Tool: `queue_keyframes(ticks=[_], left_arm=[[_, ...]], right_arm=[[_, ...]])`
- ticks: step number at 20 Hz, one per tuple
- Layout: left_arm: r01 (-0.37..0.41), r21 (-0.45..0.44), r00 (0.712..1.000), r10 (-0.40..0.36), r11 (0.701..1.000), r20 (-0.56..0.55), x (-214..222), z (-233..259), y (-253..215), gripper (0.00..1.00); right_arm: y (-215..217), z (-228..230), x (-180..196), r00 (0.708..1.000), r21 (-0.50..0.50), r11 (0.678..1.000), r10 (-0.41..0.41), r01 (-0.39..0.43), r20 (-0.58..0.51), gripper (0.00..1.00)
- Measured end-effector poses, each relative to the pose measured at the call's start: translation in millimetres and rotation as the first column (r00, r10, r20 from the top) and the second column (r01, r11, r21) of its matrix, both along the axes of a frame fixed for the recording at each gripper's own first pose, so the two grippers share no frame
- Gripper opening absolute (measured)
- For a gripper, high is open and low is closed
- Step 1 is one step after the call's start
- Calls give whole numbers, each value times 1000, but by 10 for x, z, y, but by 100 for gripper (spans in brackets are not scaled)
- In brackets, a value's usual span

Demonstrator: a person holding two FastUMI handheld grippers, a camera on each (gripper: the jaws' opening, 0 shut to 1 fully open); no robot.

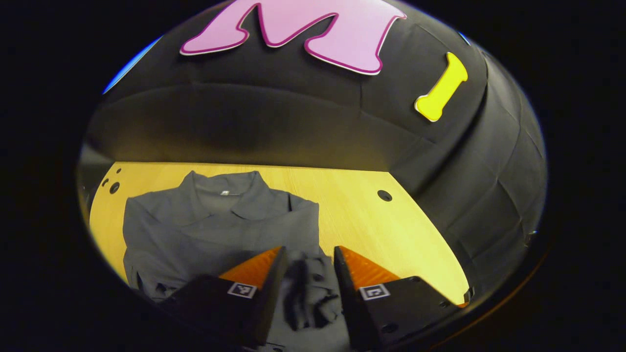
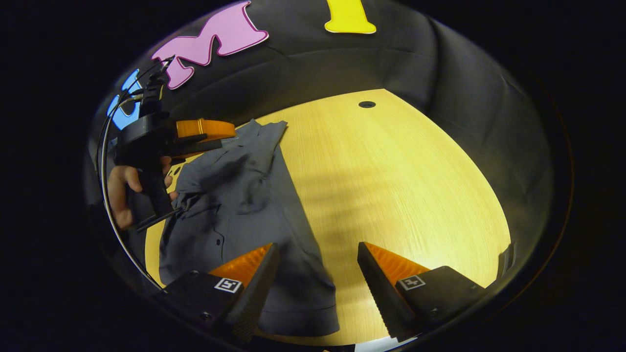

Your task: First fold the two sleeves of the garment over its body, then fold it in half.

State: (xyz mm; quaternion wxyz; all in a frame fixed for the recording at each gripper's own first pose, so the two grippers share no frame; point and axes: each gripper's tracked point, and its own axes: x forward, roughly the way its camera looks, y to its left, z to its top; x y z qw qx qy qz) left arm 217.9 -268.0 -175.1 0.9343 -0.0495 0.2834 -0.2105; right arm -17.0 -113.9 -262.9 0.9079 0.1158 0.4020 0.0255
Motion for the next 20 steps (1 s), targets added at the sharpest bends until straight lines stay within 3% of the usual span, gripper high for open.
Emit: queue_keyframes(ticks=[2,3,6,7,12,17,20], left_arm=[[-22,4,1000,22,1000,8,-103,21,278,78],[-29,7,1000,29,1000,7,-212,31,465,95],[-73,50,997,72,996,19,-553,2,1152,92],[-85,77,996,84,993,23,-704,-32,1415,96],[-166,195,986,169,967,1,-1576,-361,2655,96],[-295,241,938,328,925,-114,-2410,-925,3585,96],[-320,258,916,368,912,-163,-2681,-1197,3823,96]], right_arm=[[140,-39,-77,999,51,998,29,-28,-29,99],[205,-56,-105,998,72,997,40,-37,-40,99],[203,-143,-191,998,64,998,26,-22,-62,100],[201,-178,-217,997,62,998,17,-13,-71,100],[203,-421,-435,989,50,998,-26,34,-146,99],[198,-683,-704,979,-21,1000,-21,17,-203,99],[274,-742,-782,979,-59,998,15,-28,-204,100]])
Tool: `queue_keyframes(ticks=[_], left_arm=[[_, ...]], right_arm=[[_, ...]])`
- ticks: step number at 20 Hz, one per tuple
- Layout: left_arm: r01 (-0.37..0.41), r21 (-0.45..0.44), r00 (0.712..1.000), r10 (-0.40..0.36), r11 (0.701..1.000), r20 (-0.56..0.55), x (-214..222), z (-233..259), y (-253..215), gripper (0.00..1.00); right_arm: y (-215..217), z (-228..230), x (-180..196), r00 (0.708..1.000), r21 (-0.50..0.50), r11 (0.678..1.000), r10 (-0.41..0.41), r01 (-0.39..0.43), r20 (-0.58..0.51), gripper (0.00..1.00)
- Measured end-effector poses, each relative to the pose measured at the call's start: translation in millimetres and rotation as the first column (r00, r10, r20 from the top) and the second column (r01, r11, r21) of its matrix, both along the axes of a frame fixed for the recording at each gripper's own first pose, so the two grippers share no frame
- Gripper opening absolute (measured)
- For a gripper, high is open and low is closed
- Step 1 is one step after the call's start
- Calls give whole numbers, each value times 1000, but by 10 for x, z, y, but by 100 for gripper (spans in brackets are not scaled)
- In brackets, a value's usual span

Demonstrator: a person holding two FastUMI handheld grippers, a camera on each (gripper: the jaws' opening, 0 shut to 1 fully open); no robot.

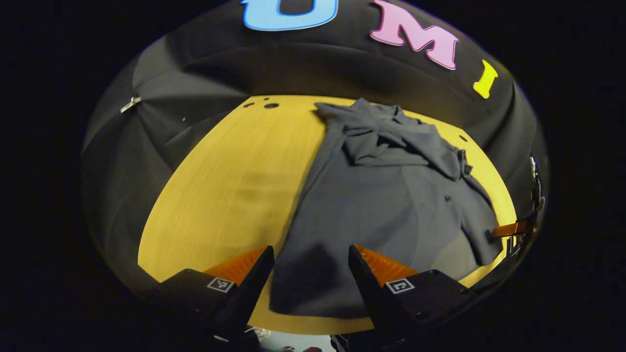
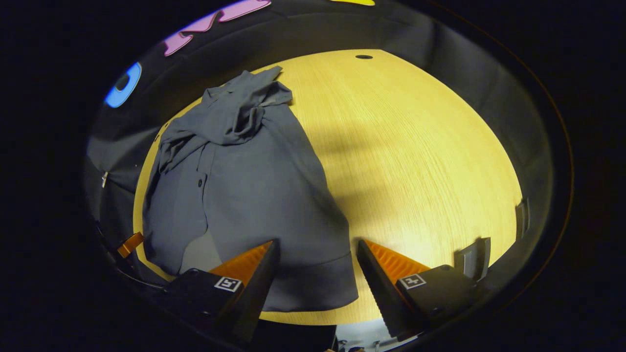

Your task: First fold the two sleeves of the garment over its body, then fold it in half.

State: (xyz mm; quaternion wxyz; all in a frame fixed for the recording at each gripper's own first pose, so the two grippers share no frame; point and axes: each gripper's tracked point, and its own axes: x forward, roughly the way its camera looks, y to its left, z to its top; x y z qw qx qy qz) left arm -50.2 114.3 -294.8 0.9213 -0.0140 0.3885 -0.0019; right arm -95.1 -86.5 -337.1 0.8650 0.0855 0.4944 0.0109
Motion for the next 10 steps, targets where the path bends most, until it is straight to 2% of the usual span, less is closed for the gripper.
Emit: queue_keyframes(ticks=[5,10], left_arm=[[5,-2,1000,-5,1000,-25,-64,-223,-1,96],[71,25,997,-70,997,-23,-28,-244,-203,97]], right_arm=[[319,-24,-71,998,-11,998,65,-65,-12,100],[700,-30,-86,992,-18,992,124,-124,-14,100]])
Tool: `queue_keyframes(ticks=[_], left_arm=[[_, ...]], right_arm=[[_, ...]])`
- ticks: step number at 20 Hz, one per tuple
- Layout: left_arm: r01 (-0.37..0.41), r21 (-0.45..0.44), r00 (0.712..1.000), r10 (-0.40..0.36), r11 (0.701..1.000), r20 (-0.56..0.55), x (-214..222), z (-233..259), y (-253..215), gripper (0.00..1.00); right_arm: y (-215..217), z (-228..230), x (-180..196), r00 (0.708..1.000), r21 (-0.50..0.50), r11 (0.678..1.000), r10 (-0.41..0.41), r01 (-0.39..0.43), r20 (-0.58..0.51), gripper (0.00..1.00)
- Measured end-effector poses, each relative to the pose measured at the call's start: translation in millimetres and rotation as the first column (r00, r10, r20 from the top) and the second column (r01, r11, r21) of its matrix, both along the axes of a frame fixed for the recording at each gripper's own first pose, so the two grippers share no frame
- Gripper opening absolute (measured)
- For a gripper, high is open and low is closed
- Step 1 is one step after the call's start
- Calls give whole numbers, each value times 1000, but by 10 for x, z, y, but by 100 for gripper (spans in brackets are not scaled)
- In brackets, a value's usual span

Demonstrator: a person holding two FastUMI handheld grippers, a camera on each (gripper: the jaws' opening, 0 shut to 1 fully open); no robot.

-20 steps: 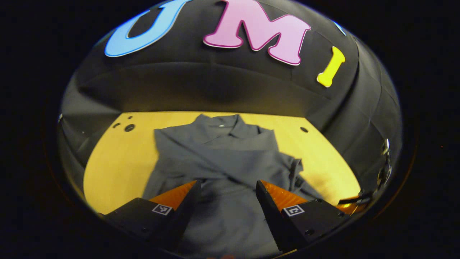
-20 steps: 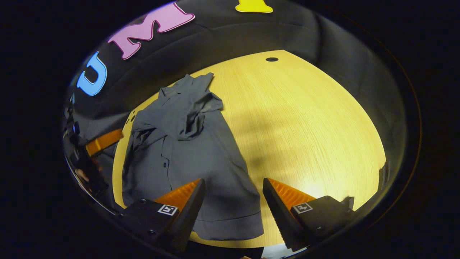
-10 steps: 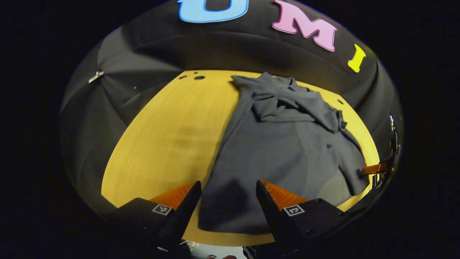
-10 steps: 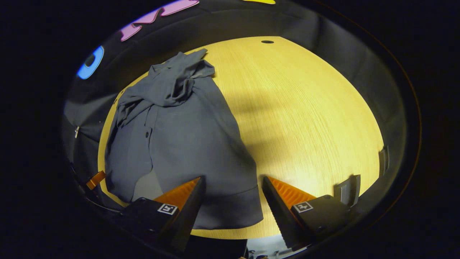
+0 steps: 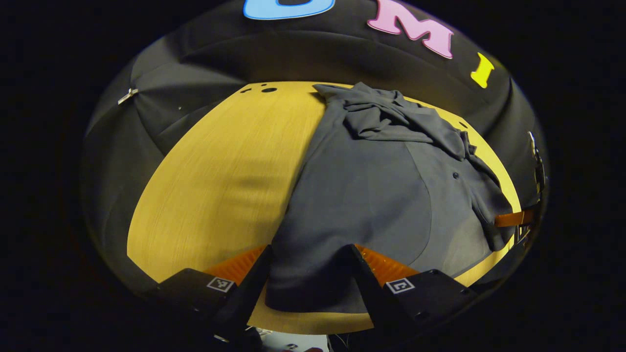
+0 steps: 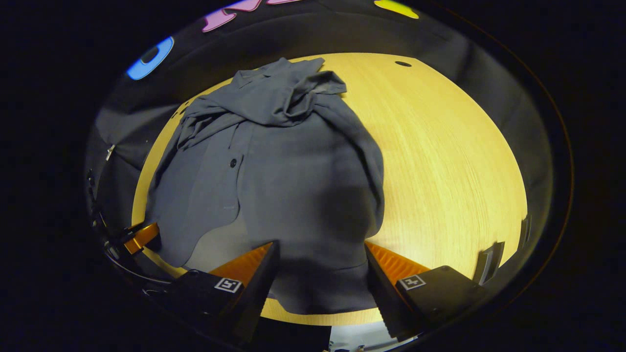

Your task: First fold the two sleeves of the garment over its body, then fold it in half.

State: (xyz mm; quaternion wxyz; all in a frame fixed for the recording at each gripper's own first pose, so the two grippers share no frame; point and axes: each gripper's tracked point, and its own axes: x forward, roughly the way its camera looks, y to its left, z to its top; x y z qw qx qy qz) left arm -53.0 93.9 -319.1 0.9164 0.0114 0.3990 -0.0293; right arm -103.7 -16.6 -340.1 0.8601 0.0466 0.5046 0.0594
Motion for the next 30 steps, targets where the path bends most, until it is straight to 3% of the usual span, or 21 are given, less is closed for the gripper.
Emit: queue_keyframes(ticks=[6,7,8,9,10,12,13,14,15,17,20,23,27,30], left_arm=[[63,44,998,-63,997,-3,-75,-61,-266,95],[69,50,998,-69,996,5,-100,-71,-303,87],[76,47,997,-76,996,12,-112,-58,-364,81],[78,54,997,-79,996,18,-122,-67,-395,71],[79,53,997,-81,995,22,-117,-64,-430,65],[93,40,995,-94,995,27,-136,-83,-511,43],[96,38,995,-97,995,30,-121,-90,-535,22],[98,37,995,-100,994,31,-113,-83,-541,16],[100,28,994,-101,995,32,-116,-74,-544,8],[71,-31,997,-70,997,24,-107,-40,-542,6],[5,-105,1000,-2,994,26,-66,107,-517,6],[-34,-155,998,43,987,55,-61,368,-609,6],[-21,-151,992,39,988,118,28,725,-749,5],[-19,-138,987,41,990,153,149,946,-805,5]], right_arm=[[52,-54,-29,999,-122,992,35,-32,22,98],[60,-59,-11,999,-121,992,38,-33,37,84],[94,-96,-14,999,-114,993,39,-35,35,86],[121,-97,-2,999,-97,995,36,-32,39,80],[149,-103,21,999,-78,997,25,-22,32,64],[195,-94,36,1000,-42,999,4,-3,30,32],[212,-81,31,999,-17,1000,-9,10,43,23],[221,-84,41,999,9,1000,-11,11,42,12],[215,-62,29,999,28,1000,-16,15,51,10],[193,-32,67,998,60,998,-34,31,61,8],[141,139,93,996,103,994,-45,37,78,8],[155,316,128,994,110,994,3,-14,105,7],[228,592,274,983,117,988,83,-103,165,7],[290,769,431,974,152,980,99,-131,202,7]])
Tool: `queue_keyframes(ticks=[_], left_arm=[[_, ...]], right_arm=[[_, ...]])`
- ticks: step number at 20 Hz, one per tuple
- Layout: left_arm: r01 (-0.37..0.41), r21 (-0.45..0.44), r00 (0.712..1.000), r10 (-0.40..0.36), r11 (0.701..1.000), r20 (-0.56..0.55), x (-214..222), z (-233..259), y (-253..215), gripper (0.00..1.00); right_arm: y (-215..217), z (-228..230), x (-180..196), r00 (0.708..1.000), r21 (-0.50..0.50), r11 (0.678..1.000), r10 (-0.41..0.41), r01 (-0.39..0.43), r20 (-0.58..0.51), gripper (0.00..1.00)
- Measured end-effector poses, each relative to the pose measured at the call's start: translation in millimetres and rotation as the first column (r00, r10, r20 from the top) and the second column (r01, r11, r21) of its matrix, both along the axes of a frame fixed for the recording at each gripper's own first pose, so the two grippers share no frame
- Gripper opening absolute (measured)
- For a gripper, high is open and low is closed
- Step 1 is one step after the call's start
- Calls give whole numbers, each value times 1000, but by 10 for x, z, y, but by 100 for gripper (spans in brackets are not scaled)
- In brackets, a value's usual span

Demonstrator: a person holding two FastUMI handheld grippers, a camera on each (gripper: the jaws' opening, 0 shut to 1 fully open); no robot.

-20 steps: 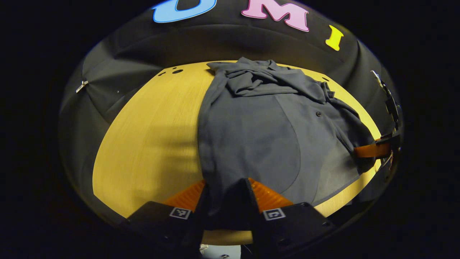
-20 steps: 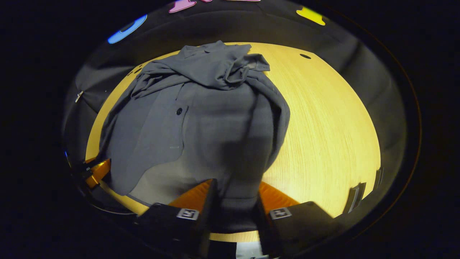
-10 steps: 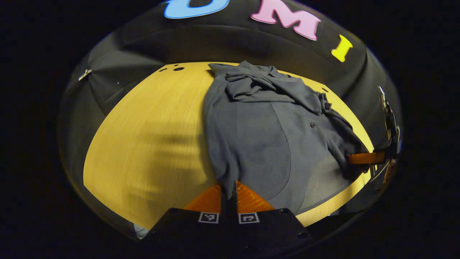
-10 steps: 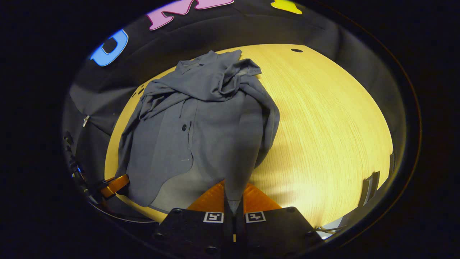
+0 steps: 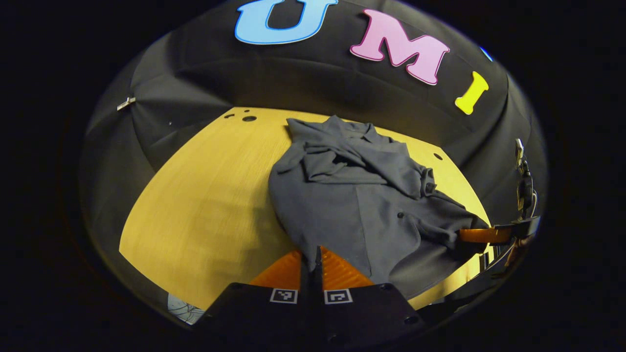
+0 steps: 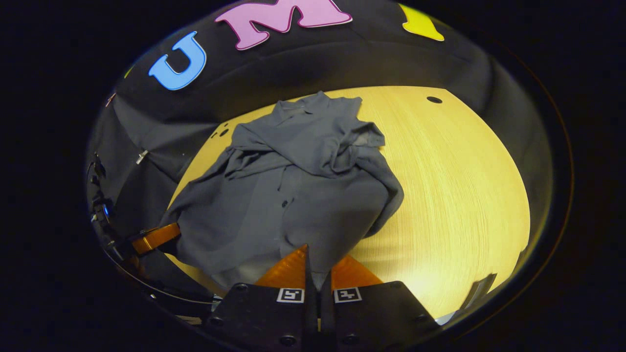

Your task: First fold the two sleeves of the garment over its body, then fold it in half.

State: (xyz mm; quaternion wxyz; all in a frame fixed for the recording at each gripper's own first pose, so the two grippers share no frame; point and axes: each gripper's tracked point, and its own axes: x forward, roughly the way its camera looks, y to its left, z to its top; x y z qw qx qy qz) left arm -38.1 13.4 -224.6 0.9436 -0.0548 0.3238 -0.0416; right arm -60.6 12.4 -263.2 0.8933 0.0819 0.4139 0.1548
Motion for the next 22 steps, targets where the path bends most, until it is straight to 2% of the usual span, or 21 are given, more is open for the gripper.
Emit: queue_keyframes(ticks=[4,10,13,14,15,19,22], left_arm=[[-10,21,999,9,1000,35,180,246,-25,6],[-67,-22,991,69,997,111,576,682,-73,6],[-76,-5,985,76,997,154,801,848,-65,5],[-79,-5,984,78,997,163,881,898,-64,2],[-81,-9,982,82,997,171,958,946,-68,6],[-99,-17,970,100,995,221,1358,1164,3,5],[-120,-64,961,132,991,244,1678,1311,39,5]], right_arm=[[-16,157,234,1000,25,1000,7,-7,17,7],[-5,500,663,992,29,999,29,-33,122,7],[33,701,919,987,71,997,14,-25,159,7],[31,772,1020,985,80,997,5,-19,173,7],[36,837,1121,982,89,996,-4,-13,188,7],[49,991,1524,974,103,995,-31,8,225,7],[72,1096,1814,967,109,994,-52,25,249,7]])
